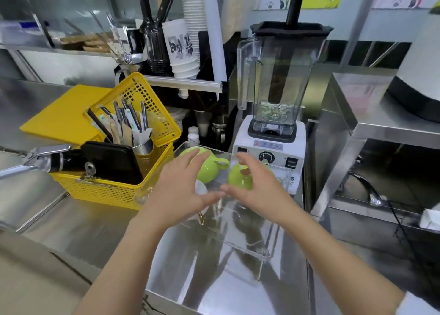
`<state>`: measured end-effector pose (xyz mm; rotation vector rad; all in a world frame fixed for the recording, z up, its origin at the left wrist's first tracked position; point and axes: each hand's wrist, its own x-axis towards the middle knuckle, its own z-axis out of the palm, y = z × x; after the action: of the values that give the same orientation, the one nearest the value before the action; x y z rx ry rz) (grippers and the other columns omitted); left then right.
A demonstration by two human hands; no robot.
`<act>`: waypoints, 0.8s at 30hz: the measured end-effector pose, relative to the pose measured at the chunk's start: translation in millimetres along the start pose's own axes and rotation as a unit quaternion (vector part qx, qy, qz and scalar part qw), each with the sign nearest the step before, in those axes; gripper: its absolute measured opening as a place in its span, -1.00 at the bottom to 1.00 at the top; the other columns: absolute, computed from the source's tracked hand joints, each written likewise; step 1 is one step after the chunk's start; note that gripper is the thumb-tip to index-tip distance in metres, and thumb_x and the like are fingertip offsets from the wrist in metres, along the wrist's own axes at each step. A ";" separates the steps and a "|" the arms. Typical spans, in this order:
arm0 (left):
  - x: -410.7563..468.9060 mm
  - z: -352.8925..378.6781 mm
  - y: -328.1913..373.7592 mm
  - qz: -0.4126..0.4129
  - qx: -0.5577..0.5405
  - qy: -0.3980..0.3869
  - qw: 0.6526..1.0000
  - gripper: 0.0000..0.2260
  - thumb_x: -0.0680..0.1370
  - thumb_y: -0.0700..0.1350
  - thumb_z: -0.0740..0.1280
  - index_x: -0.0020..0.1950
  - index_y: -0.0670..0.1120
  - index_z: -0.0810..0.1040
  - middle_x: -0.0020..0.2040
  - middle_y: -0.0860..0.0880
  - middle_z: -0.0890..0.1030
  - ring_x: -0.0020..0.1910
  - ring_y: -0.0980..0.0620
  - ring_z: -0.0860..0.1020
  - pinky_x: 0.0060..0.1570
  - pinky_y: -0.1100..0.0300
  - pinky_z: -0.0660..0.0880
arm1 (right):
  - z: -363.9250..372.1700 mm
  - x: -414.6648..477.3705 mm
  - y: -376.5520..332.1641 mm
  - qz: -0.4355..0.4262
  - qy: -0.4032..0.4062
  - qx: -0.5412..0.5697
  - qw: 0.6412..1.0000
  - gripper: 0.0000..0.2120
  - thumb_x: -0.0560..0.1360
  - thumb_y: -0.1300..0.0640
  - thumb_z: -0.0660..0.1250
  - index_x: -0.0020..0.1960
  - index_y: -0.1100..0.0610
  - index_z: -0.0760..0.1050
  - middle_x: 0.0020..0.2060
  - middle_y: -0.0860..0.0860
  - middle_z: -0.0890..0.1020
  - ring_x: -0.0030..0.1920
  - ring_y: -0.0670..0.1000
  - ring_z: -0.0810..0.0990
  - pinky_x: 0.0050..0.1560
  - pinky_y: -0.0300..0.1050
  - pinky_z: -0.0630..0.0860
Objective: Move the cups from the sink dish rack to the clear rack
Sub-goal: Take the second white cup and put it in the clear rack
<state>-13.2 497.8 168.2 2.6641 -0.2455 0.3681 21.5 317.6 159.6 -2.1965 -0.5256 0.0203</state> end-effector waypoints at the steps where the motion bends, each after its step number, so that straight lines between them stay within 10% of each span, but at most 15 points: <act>1: 6.0 6.0 11.5 0.013 -0.008 0.004 1.000 -0.16 0.24 0.42 0.12 0.45 0.05 0.20 0.48 -0.02 0.23 0.46 0.00 0.19 0.41 0.04 0.11 | -12.9 -4.4 7.2 0.006 0.013 -0.004 1.000 -0.30 0.37 -0.14 0.40 0.40 -0.08 0.16 0.34 -0.08 0.37 0.31 -0.03 0.38 0.29 -0.06 0.36; 24: 97.8 314.7 357.3 0.182 -0.089 -0.217 0.955 -0.35 0.44 0.13 0.35 0.44 -0.05 0.21 0.43 -0.05 0.32 0.40 -0.04 0.28 0.37 0.10 0.20 | -277.6 -210.5 311.2 0.324 0.186 -0.078 0.924 -0.22 0.42 -0.11 0.37 0.49 0.02 0.04 0.46 0.08 0.27 0.42 0.09 0.29 0.36 -0.01 0.27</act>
<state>66.1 29.3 65.7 2.4822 -0.8700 -0.1369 -3.5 -139.4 66.0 -2.3568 0.4359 -0.0880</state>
